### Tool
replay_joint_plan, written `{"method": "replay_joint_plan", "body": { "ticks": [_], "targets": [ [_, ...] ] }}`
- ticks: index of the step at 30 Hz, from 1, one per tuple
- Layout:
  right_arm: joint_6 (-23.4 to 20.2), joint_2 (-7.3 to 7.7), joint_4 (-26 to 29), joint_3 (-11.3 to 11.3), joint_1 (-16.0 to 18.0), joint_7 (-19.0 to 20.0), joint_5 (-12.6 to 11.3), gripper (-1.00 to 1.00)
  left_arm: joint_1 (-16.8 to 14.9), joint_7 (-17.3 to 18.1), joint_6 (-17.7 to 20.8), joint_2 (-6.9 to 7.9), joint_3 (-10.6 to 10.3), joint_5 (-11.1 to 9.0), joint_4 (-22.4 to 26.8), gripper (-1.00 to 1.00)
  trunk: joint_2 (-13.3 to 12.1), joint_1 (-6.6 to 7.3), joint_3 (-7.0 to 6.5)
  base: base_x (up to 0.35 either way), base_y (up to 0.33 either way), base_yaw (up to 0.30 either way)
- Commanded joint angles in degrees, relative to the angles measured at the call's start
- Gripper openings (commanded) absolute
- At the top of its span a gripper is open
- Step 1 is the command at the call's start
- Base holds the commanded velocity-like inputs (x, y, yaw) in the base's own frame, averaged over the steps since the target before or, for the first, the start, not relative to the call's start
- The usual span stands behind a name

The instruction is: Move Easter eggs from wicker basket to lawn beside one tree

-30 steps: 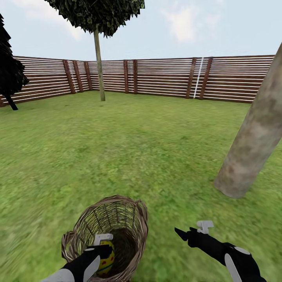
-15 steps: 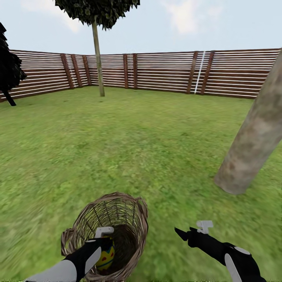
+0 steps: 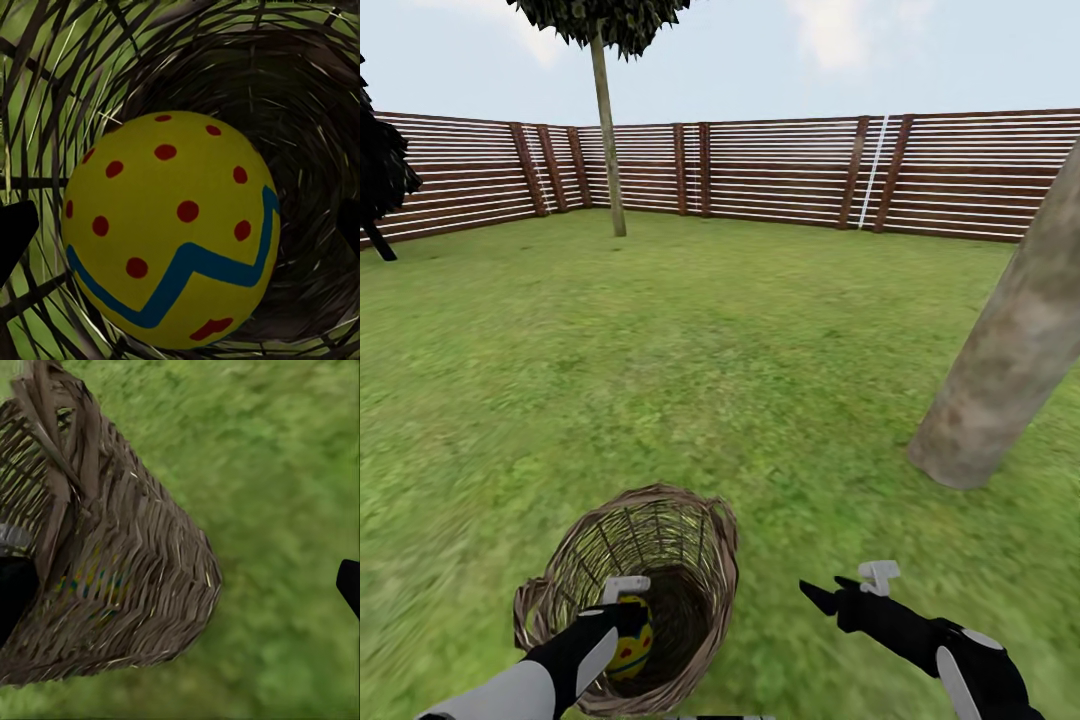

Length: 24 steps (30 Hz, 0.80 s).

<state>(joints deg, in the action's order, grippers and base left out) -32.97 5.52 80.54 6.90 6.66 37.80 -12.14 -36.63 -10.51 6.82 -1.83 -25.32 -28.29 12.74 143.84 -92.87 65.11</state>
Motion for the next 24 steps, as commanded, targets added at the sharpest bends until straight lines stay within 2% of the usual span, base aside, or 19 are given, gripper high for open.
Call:
{"method": "replay_joint_plan", "body": {
  "ticks": [1, 7, 10, 20, 22, 24],
  "targets": [
    [-0.44, -0.01, 0.64, 0.28, -0.04, 1.04, -0.34, 1.0, -0.05, -0.39, 0.2, 0.08, -0.48, -0.43, 0.15, 1.0, 0.02, 0.01, 0.05, 0.0, 0.0, 0.0],
    [-0.61, -0.13, 2.47, 1.44, -0.2, 2.56, -0.36, 1.0, -0.85, -0.35, 0.02, 0.21, -0.49, -0.45, 0.1, 1.0, 0.02, 0.01, 0.05, 0.0, 0.0, 0.0],
    [-0.7, -0.14, 2.76, 1.6, -0.23, 2.76, -0.35, 1.0, -0.98, -0.34, -0.12, 0.24, -0.47, -0.45, 0.09, 1.0, 0.06, -0.07, 0.71, 0.0, 0.0, 0.0],
    [-0.83, -0.15, 2.88, 1.78, -0.24, 2.87, -0.27, 1.0, -1.07, -0.38, -0.63, 0.25, -0.43, -0.45, 0.09, 1.0, 0.06, -0.07, 0.71, 0.0, 0.0, 0.0],
    [-0.87, 0.5, 2.41, 2.07, -0.16, 2.71, -0.25, 1.0, -1.73, -0.91, -0.1, 0.62, -0.59, -0.32, 0.09, 1.0, 0.06, -0.07, 0.71, 0.0, 0.0, 0.0],
    [-0.87, 0.55, 2.42, 2.07, -0.16, 2.71, -0.25, 1.0, -1.9, -0.91, -0.11, 0.62, -0.6, -0.28, 0.09, 1.0, 0.06, -0.07, 0.71, 0.0, 0.0, 0.0]
  ]
}}
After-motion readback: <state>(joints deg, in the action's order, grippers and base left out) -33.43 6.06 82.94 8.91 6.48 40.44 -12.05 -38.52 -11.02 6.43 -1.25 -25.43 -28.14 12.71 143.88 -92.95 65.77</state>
